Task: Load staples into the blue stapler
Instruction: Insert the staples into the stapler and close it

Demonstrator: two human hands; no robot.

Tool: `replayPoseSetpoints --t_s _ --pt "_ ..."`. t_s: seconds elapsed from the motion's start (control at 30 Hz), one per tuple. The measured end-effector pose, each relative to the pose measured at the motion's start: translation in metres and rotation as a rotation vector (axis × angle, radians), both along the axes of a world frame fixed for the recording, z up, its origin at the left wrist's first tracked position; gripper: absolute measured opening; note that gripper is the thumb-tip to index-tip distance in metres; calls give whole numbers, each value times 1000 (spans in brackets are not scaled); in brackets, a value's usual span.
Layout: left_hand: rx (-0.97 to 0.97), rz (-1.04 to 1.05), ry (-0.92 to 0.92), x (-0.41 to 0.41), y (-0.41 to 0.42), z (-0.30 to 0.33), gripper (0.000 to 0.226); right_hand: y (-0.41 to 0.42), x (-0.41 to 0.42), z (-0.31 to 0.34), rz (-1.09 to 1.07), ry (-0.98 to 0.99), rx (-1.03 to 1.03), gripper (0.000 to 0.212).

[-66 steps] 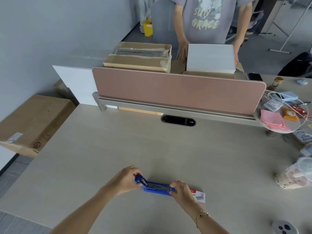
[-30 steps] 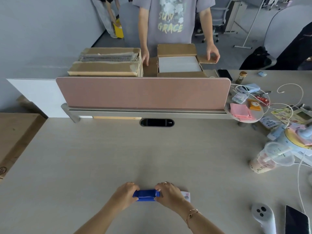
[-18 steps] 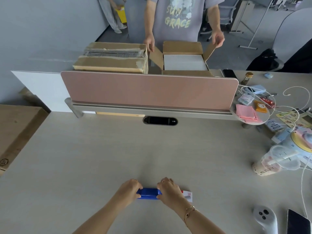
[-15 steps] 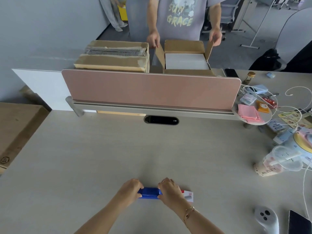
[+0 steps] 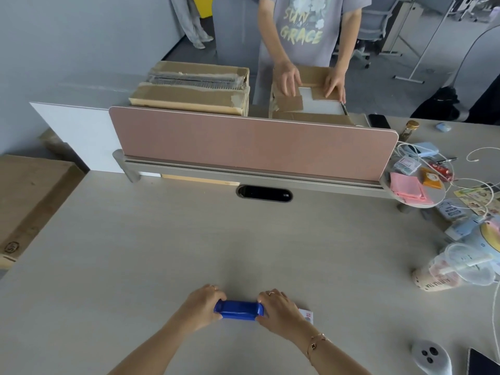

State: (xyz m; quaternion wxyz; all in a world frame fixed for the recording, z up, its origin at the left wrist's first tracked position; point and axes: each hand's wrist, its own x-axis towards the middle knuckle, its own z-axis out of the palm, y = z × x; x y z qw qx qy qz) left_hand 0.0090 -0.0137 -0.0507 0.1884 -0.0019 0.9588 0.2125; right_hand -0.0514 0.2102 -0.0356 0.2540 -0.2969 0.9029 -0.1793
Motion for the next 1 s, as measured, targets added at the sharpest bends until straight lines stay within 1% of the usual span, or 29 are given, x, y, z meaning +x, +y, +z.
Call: replayPoseSetpoints --t_s 0.13,0.27,0.53,0.87,1.0 --pt "-8 34 1 2 2 -2 26 -4 1 1 -2 -16 0 20" --pt "8 60 -31 1 4 -5 19 -9 2 3 -9 -19 20 20" --pt "16 52 -55 1 2 -6 14 -11 7 0 -49 -32 36 21" --pt "13 41 -22 -13 3 6 11 -9 -6 4 -77 -12 4 22" --pt "26 30 -1 -26 6 16 12 -6 -18 8 -79 5 14 25"
